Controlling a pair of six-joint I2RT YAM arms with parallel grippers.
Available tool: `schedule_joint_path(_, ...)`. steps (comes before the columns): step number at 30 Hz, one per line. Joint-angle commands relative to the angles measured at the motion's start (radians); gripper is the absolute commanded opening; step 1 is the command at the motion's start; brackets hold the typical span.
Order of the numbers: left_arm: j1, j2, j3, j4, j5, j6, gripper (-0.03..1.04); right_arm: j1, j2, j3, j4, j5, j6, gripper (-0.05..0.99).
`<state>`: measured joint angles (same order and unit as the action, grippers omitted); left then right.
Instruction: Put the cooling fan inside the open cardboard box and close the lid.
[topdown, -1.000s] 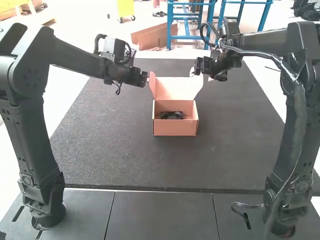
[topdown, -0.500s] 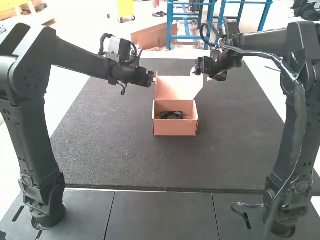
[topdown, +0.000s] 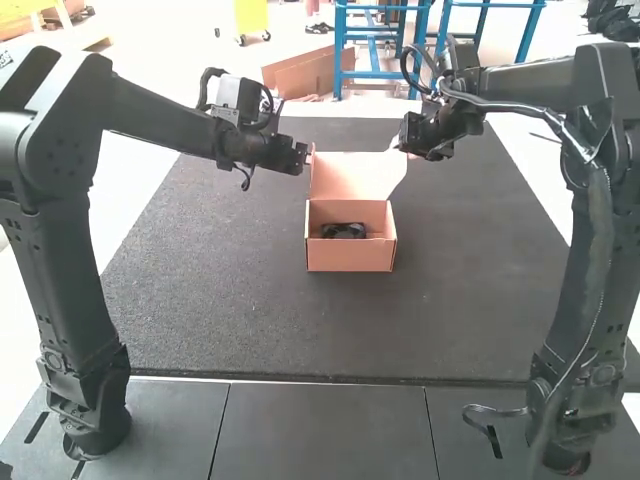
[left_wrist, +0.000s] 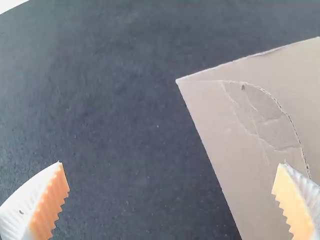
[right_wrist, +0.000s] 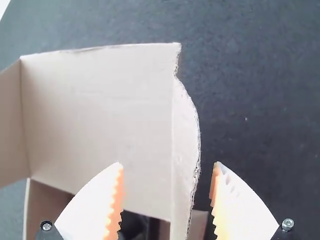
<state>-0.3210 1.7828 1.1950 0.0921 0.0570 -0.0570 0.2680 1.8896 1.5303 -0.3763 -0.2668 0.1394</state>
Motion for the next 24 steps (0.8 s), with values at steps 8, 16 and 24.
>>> schedule_joint_path(8, -0.009, 0.0, 0.035, -0.003, 0.012, -0.007, 0.97, -0.004, -0.004, 0.019, 0.004, 0.0, 0.019, 0.27)
schedule_joint_path(16, -0.009, -0.005, 0.035, -0.009, 0.012, -0.007, 0.97, -0.004, -0.004, 0.001, 0.005, 0.006, 0.017, 0.13)
schedule_joint_path(24, -0.009, -0.005, 0.035, -0.009, 0.012, -0.007, 0.97, -0.003, -0.004, 0.001, 0.007, 0.024, 0.017, 0.01)
